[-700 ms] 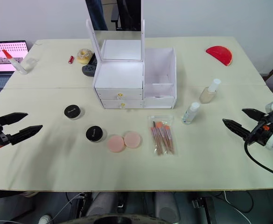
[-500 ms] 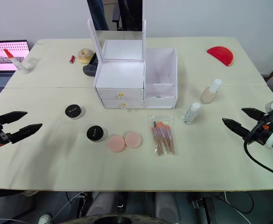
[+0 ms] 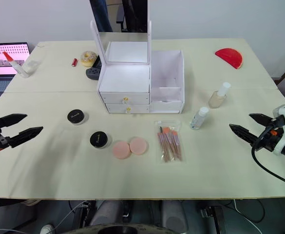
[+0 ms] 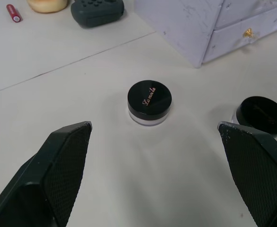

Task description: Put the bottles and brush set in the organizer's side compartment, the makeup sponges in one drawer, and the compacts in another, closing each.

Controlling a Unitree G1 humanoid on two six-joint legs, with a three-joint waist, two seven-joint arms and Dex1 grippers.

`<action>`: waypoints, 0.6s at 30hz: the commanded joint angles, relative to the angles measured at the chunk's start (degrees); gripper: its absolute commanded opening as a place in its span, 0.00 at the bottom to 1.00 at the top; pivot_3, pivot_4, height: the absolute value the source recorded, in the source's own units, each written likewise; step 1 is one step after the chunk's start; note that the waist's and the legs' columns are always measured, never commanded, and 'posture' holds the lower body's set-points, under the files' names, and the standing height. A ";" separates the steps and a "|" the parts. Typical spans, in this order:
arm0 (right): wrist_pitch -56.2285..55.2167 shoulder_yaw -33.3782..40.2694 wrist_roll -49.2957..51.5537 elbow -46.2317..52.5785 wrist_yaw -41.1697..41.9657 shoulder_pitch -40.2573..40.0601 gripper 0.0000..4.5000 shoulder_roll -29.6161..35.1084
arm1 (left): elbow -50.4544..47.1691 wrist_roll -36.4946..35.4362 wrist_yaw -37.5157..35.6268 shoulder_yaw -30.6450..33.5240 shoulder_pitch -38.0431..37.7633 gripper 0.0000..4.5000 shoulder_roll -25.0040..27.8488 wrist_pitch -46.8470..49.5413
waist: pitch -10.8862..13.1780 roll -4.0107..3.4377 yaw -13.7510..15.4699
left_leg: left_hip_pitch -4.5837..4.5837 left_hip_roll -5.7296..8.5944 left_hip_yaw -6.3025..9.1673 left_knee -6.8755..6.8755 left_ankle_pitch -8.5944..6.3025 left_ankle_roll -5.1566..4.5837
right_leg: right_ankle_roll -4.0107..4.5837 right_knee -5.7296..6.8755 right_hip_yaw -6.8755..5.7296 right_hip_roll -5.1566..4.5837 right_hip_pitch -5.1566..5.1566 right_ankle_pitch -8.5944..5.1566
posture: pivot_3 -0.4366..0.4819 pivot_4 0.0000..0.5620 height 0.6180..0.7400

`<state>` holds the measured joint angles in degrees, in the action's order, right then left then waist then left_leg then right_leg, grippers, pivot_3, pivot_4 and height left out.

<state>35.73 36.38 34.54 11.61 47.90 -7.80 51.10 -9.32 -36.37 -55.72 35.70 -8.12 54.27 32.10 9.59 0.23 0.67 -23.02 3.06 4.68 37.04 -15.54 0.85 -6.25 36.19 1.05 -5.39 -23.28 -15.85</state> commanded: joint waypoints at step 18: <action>13.15 -14.66 -9.79 -4.62 -34.38 31.37 0.98 -10.28 | -27.40 -22.36 14.18 -17.74 17.93 1.00 -5.02 18.00 | -0.01 -0.04 -0.60 | 0.19 0.06 -0.08 0.12 0.13 0.13 | -0.14 0.24 0.15 0.30 0.04 0.22 | 0.48 0.27 1.00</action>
<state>50.52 22.20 26.83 8.97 14.72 21.68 40.83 -34.66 -57.42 -42.91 18.74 8.98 49.18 49.70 9.57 0.19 0.07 -22.80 3.12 4.59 37.17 -15.41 0.98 -6.39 36.42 1.21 -5.08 -23.19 -15.63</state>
